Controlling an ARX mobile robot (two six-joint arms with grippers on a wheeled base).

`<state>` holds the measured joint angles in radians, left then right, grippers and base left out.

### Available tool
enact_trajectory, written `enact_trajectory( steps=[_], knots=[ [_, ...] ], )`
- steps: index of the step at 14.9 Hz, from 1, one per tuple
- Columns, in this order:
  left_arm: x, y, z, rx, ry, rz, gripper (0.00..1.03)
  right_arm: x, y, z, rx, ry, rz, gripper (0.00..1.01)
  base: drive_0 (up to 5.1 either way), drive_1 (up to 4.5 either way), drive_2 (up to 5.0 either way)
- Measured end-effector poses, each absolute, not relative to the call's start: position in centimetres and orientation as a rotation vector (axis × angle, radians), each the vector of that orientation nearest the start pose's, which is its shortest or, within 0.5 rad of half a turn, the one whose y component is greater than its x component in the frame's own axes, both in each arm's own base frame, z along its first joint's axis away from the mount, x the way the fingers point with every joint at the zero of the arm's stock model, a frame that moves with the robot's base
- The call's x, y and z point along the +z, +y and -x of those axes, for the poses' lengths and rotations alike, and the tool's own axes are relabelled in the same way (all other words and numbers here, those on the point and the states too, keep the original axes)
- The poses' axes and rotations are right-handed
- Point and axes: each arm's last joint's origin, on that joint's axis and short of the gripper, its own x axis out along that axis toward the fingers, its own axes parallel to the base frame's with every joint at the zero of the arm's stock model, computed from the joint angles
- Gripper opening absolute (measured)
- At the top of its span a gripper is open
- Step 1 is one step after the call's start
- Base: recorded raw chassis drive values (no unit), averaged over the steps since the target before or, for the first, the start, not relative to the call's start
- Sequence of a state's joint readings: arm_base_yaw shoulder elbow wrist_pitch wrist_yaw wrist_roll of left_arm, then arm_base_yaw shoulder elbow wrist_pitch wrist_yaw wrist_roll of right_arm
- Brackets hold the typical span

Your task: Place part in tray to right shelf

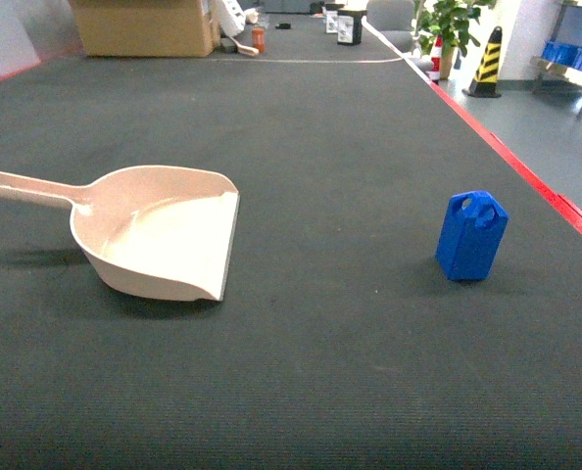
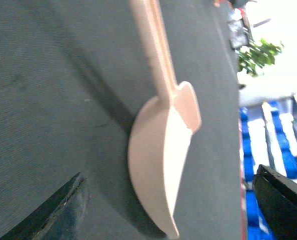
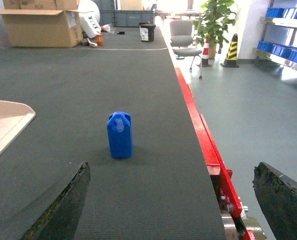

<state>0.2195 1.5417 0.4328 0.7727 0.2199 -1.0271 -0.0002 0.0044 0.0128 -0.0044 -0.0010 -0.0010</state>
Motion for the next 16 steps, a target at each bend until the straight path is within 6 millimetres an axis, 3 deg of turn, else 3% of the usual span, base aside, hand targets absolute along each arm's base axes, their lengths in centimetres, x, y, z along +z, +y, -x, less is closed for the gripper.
enact_trajectory(
  steps=[1, 4, 11, 16],
  knots=[
    [14.1, 5.2, -27.2, 0.062, 0.294, 1.059, 0.98, 16.7, 0.0, -9.7, 0.001, -0.004, 0.001, 0.98, 0.0, 0.00, 0.0],
    [13.5, 5.5, -30.7, -0.022, 0.279, 1.029, 0.98, 16.7, 0.0, -9.7, 0.001, -0.004, 0.001, 0.98, 0.0, 0.00, 0.0],
    [12.4, 6.4, -37.8, 0.025, 0.248, 1.095, 0.98, 16.7, 0.0, -9.7, 0.001, -0.004, 0.001, 0.98, 0.0, 0.00, 0.0],
    [9.8, 7.4, -41.4, 0.096, 0.265, 1.117, 0.98, 16.7, 0.0, -9.7, 0.001, -0.004, 0.001, 0.98, 0.0, 0.00, 0.0]
  ],
)
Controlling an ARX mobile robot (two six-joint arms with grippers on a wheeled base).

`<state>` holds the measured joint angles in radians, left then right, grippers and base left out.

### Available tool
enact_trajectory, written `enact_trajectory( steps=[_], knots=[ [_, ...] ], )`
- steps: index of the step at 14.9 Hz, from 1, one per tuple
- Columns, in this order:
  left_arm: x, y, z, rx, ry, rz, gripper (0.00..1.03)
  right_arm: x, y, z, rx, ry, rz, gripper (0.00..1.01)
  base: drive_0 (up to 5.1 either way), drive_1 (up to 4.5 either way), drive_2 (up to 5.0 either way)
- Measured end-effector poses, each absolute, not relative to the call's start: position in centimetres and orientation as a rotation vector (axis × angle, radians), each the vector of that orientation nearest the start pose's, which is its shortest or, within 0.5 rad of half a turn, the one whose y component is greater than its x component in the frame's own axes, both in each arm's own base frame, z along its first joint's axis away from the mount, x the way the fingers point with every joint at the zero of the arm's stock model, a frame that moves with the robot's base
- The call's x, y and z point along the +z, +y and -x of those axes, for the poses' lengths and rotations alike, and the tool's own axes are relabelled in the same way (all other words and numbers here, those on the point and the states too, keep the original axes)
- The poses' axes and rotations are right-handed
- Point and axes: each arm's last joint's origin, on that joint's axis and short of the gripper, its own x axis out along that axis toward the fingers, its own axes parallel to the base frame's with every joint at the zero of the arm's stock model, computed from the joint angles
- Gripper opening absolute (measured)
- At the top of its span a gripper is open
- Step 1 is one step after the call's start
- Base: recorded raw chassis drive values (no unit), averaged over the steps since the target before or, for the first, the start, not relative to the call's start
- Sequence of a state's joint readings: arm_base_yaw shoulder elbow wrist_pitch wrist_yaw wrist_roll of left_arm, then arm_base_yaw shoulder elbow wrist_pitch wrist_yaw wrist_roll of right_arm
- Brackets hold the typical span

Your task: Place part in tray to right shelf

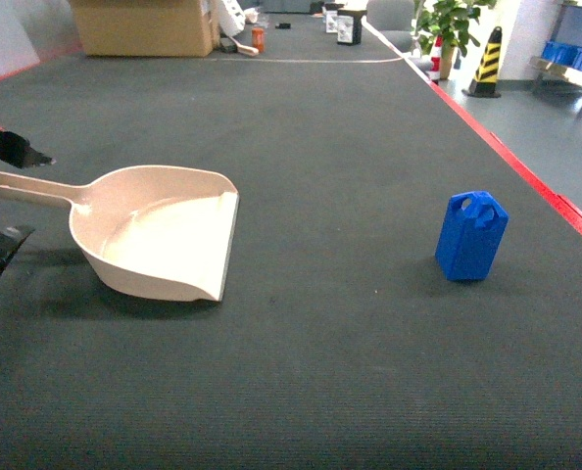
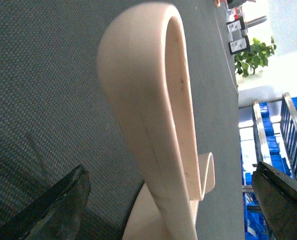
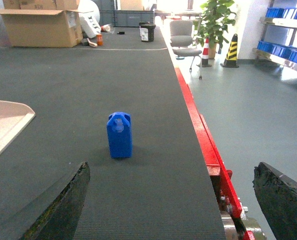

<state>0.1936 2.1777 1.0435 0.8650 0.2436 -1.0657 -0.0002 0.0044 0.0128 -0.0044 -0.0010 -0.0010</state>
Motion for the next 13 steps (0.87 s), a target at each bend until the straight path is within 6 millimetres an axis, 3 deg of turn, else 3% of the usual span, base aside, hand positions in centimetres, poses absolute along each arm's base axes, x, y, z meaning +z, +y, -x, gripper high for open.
enact_trajectory(
  steps=[5, 8, 11, 13],
  knots=[
    [10.0, 8.3, -44.5, 0.066, 0.216, 1.116, 0.98, 16.7, 0.0, -9.7, 0.001, -0.004, 0.001, 0.98, 0.0, 0.00, 0.0],
    [8.5, 8.4, -46.2, 0.040, 0.230, 1.104, 0.59, 16.7, 0.0, -9.7, 0.001, -0.004, 0.001, 0.98, 0.0, 0.00, 0.0],
    [9.1, 8.4, -46.3, -0.019, 0.173, 1.147, 0.19, 16.7, 0.0, -9.7, 0.001, -0.004, 0.001, 0.98, 0.0, 0.00, 0.0],
    [9.8, 8.3, -45.4, -0.034, 0.136, 1.194, 0.15, 16.7, 0.0, -9.7, 0.001, -0.004, 0.001, 0.98, 0.0, 0.00, 0.0]
  ],
)
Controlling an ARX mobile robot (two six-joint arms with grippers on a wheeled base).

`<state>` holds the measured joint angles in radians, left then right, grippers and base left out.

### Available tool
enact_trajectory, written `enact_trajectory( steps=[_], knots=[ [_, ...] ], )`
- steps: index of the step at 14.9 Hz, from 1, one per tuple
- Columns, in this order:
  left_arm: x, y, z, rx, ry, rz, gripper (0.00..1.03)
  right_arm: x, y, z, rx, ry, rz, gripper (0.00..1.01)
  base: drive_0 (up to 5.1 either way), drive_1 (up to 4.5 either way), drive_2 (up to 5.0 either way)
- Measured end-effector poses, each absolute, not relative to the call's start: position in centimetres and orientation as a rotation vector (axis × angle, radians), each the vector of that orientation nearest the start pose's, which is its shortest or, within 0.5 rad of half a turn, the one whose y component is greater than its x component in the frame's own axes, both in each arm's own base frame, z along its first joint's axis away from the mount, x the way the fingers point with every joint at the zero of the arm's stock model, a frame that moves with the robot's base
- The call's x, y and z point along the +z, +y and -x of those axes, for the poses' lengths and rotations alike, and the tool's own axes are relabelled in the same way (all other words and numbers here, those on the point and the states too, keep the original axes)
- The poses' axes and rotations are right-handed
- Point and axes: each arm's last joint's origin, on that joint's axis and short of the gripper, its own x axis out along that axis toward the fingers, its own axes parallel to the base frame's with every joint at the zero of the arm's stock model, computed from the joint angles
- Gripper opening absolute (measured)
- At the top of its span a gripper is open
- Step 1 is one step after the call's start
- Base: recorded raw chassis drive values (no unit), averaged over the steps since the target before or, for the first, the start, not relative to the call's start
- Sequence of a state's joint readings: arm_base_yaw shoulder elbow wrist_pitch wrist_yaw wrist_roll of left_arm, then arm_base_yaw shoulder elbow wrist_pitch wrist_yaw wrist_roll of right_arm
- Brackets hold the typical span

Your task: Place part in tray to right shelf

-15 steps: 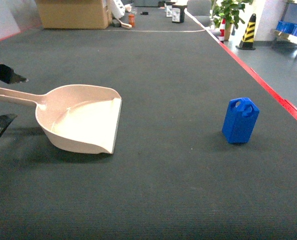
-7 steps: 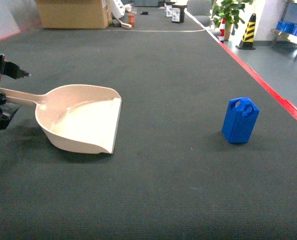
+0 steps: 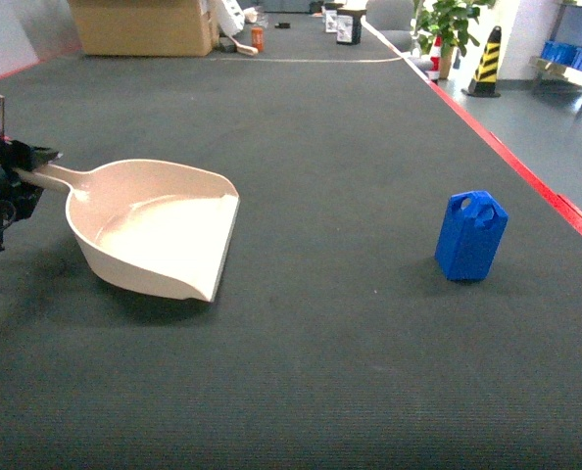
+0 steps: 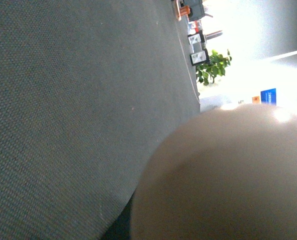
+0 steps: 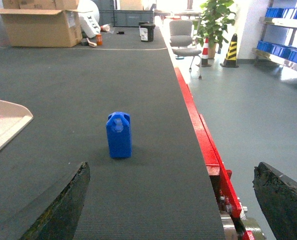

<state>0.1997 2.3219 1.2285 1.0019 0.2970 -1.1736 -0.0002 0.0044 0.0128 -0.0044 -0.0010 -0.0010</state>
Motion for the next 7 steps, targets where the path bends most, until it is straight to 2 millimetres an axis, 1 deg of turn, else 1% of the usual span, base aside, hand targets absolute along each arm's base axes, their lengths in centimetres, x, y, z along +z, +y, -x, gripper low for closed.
enact_trajectory(
  steps=[1, 2, 3, 4, 5, 6, 7],
  knots=[
    [10.4, 8.1, -44.0, -0.048, 0.111, 1.213, 0.15, 16.7, 0.0, -9.7, 0.001, -0.004, 0.001, 0.98, 0.0, 0.00, 0.0],
    [11.6, 7.8, -42.9, -0.093, 0.074, 1.238, 0.15, 16.7, 0.0, -9.7, 0.001, -0.004, 0.001, 0.98, 0.0, 0.00, 0.0],
    [13.1, 7.6, -42.0, -0.124, 0.041, 1.255, 0.15, 16.7, 0.0, -9.7, 0.001, -0.004, 0.001, 0.98, 0.0, 0.00, 0.0],
    [15.5, 6.9, -40.6, -0.199, -0.015, 1.256, 0.15, 16.7, 0.0, -9.7, 0.001, -0.004, 0.001, 0.98, 0.0, 0.00, 0.0],
    [17.2, 5.6, -39.3, -0.264, -0.022, 1.247, 0.15, 16.7, 0.0, -9.7, 0.001, -0.004, 0.001, 0.98, 0.0, 0.00, 0.0],
    [18.0, 3.5, -38.1, -0.339, 0.002, 1.236, 0.15, 16.7, 0.0, -9.7, 0.001, -0.004, 0.001, 0.98, 0.0, 0.00, 0.0],
    [17.7, 1.4, -37.1, -0.409, 0.059, 1.236, 0.15, 16.7, 0.0, -9.7, 0.001, -0.004, 0.001, 0.98, 0.0, 0.00, 0.0]
  ],
)
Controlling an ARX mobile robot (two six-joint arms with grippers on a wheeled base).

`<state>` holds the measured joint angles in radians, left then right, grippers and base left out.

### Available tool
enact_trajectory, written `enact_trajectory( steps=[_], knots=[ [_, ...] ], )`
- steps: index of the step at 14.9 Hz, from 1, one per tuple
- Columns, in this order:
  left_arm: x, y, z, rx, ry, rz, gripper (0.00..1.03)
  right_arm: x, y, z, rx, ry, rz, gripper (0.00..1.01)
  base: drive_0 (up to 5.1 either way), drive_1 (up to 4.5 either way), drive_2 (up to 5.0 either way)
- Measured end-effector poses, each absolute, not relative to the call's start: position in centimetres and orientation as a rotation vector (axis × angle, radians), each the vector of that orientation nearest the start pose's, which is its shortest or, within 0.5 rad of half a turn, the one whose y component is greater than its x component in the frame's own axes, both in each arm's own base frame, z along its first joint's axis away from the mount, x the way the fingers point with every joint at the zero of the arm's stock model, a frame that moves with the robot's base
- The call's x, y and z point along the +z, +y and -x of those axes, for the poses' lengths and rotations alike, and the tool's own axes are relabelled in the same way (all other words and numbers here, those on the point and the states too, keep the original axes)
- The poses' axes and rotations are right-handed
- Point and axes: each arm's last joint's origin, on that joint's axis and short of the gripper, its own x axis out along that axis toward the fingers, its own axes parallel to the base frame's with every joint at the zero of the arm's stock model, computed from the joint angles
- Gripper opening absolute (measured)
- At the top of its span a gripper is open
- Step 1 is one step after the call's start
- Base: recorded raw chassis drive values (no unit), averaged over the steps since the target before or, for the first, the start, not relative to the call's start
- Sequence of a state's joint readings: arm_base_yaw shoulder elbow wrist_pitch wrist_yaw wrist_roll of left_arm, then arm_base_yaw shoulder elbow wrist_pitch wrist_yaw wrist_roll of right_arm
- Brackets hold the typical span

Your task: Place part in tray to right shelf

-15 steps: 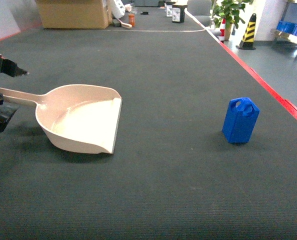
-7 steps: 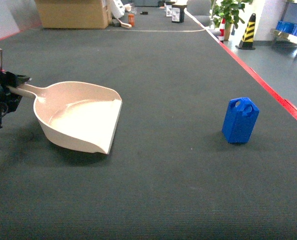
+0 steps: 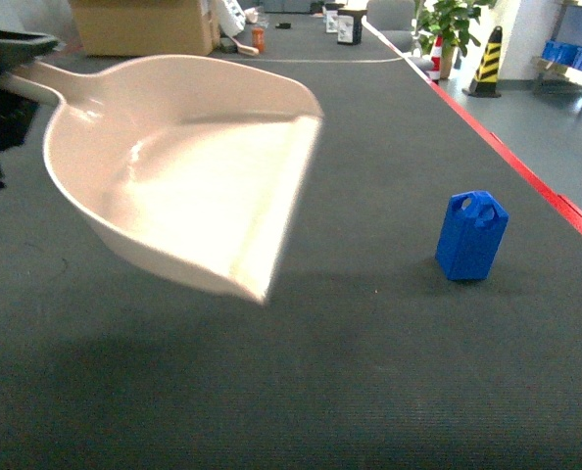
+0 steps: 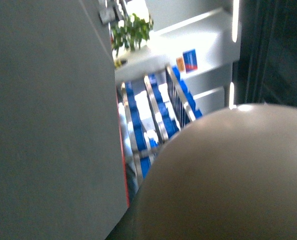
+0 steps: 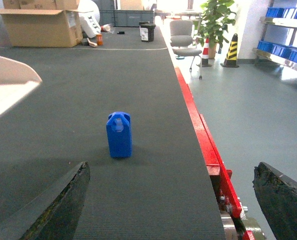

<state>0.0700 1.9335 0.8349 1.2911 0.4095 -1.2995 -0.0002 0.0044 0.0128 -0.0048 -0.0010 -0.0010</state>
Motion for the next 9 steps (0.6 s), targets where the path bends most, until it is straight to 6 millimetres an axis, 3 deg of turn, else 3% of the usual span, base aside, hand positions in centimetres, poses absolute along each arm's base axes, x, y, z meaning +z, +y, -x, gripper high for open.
enact_trajectory(
  steps=[3, 7, 9],
  knots=[
    [15.5, -2.1, -35.4, -0.401, 0.195, 1.321, 0.15, 16.7, 0.0, -9.7, 0.001, -0.004, 0.001, 0.98, 0.0, 0.00, 0.0],
    [14.5, -3.3, -35.6, -0.314, 0.182, 1.414, 0.14, 16.7, 0.0, -9.7, 0.001, -0.004, 0.001, 0.98, 0.0, 0.00, 0.0],
    [14.1, -4.4, -34.7, -0.327, 0.227, 1.421, 0.14, 16.7, 0.0, -9.7, 0.001, -0.004, 0.001, 0.98, 0.0, 0.00, 0.0]
  ],
)
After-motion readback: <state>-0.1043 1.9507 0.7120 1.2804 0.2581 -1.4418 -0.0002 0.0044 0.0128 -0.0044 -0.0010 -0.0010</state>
